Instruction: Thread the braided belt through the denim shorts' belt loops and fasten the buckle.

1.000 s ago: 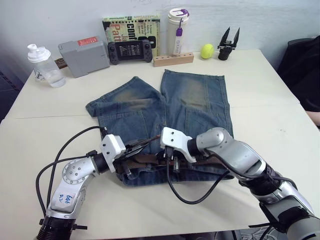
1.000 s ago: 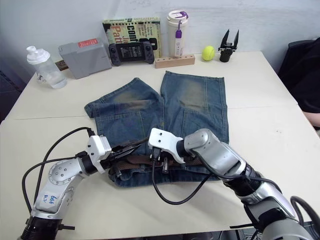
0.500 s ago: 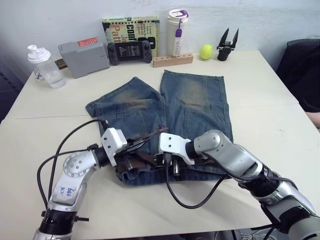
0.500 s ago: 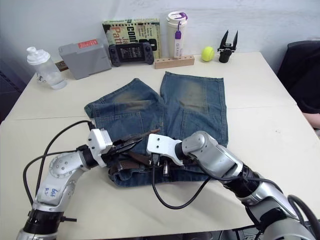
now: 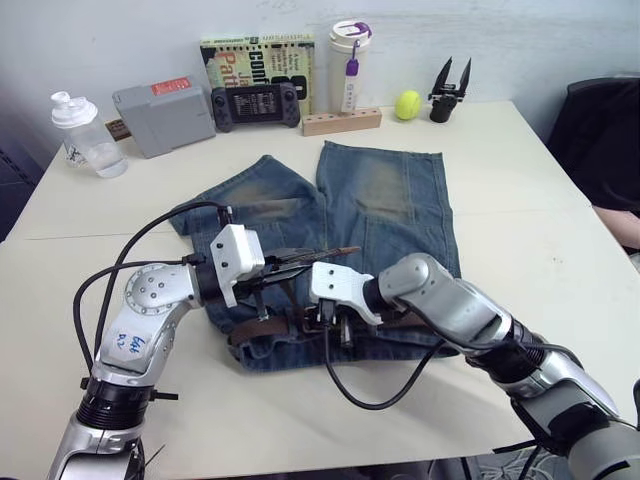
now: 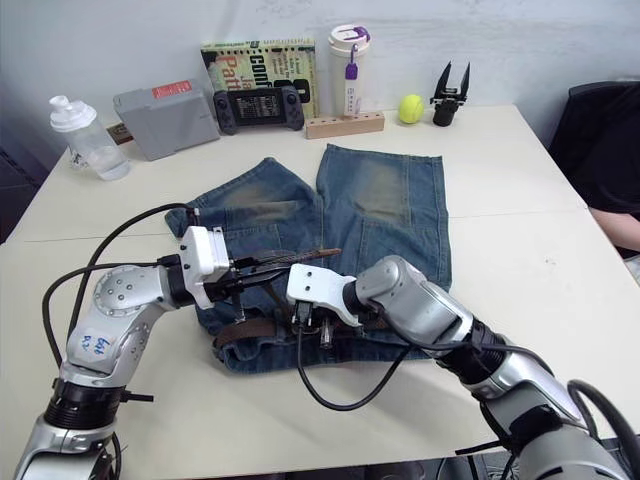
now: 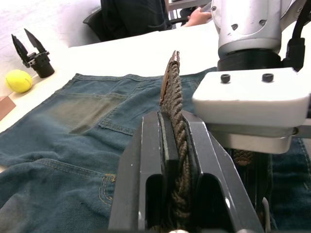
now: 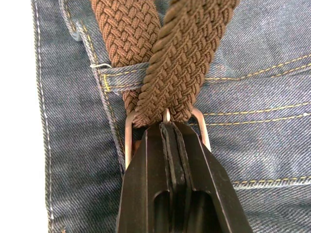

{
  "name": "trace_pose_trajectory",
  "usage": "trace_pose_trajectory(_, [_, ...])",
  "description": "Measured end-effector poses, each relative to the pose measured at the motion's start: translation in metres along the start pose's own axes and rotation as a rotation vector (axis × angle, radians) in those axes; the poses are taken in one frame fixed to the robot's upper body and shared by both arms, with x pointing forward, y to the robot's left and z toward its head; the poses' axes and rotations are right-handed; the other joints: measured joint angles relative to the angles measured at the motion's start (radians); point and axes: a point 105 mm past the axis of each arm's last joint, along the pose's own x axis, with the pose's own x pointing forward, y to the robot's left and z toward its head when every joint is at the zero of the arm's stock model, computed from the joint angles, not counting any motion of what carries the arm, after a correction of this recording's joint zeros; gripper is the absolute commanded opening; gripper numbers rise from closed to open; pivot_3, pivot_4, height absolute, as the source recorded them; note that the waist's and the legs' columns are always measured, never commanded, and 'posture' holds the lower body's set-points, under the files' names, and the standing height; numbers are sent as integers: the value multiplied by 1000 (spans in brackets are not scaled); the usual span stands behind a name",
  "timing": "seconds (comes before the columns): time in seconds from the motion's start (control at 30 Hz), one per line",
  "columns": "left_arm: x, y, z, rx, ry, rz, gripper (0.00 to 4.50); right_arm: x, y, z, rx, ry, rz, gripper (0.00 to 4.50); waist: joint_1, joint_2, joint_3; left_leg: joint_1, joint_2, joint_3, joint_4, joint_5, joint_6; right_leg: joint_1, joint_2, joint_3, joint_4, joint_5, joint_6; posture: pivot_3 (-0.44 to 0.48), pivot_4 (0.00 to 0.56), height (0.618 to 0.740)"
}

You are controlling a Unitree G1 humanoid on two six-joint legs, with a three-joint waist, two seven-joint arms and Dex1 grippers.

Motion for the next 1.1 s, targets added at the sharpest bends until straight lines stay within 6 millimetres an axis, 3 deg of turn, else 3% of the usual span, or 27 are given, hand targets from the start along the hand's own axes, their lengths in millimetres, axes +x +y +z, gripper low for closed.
trace_pose_trajectory(0.33, [8,13,12,6,-6,-86,0,4,-2,3,4,27,37,57,-2,0,-1,2,3,6,-1,0,-1,0,2,-1,1,0,-3,0,150,705])
trace_pose_trajectory(0.4, [11,18,11,2,9,-129,0,8,-4,2,15,26,65,57,-5,-1,-1,9,4,7,-3,0,-1,8,3,-1,0,0,-4,0,150,705])
trace_pose_trajectory(0.5, [30,10,28,37,-55,-235,0,14,-6,5,14,32,95,57,-13,-4,-5,16,5,7,-9,0,-1,15,4,-2,-4,0,-4,0,150,705])
trace_pose_trajectory(0.67, [47,13,42,59,-119,-282,0,22,-5,7,-3,24,125,57,-26,-1,-9,25,9,8,-16,1,-3,18,7,0,-3,-2,-8,0,150,705])
trace_pose_trajectory(0.77, [61,5,41,21,-153,-316,0,25,-4,8,-19,33,121,57,-28,-1,-9,31,13,9,-16,-1,-6,23,12,1,-3,-3,-9,0,150,705])
trace_pose_trajectory(1.1, [74,2,42,6,-175,-333,0,24,-5,7,-31,52,121,57,-22,4,-12,33,16,7,-15,-2,-8,26,17,1,-4,-4,-11,0,150,705])
